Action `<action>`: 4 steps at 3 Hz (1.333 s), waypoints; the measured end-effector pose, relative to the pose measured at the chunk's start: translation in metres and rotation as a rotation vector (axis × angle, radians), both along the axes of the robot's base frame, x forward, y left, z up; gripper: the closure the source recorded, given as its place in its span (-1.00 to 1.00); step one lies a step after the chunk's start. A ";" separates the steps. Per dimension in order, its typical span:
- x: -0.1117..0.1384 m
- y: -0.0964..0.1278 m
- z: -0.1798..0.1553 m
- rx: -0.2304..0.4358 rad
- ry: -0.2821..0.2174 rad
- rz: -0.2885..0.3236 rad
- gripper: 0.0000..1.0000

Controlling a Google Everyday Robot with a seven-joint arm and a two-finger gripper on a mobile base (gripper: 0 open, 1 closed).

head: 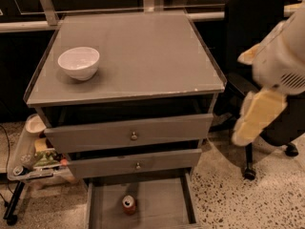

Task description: Pick coke can from bottom drawer and place on counter

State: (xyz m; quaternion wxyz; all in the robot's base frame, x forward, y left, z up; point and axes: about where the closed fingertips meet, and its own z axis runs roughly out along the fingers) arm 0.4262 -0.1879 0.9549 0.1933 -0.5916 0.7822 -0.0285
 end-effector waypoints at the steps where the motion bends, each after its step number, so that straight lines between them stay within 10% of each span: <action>1: -0.010 0.037 -0.066 0.110 0.037 0.008 -1.00; 2: -0.017 0.068 -0.164 0.158 0.146 0.021 -1.00; 4: -0.038 0.065 -0.199 0.142 0.209 0.019 -1.00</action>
Offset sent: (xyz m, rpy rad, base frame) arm -0.0520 0.0980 -0.3336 0.1863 0.3991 0.0303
